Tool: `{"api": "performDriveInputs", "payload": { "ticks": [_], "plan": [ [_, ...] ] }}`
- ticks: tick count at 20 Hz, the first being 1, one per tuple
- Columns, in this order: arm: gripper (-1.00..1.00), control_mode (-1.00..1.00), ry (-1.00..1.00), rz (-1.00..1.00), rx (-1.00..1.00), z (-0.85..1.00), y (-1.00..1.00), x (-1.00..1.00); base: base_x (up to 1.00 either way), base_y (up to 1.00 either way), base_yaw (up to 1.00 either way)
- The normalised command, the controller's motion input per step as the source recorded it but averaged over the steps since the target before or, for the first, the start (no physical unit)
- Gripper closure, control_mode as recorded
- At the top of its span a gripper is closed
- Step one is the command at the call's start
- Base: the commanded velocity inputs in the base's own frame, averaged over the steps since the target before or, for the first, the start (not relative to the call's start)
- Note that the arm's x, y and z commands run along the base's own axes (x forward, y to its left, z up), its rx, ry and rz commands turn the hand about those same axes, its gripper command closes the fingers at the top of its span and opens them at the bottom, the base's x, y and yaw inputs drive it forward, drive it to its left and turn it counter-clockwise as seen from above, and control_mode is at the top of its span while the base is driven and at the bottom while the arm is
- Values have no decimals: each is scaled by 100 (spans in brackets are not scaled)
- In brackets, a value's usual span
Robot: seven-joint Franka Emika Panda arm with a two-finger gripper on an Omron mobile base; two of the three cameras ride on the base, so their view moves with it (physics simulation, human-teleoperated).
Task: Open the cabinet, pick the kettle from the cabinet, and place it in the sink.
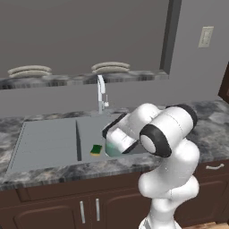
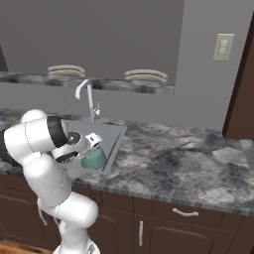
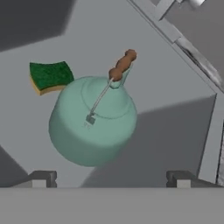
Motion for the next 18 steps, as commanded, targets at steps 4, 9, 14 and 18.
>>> {"api": "performDriveInputs", "payload": {
  "ticks": [4, 9, 14, 18],
  "plan": [
    [-100, -100, -2, -3, 12, 50, -11, -3, 0, 0, 0],
    [-100, -100, 0, 0, 19, 51, -10, -1, 0, 0, 0],
    [-100, -100, 0, 0, 24, 47, -12, -15, 0, 0, 0],
    [-100, -100, 0, -1, 21, 34, -11, -37, 0, 0, 0]
  ]
}}
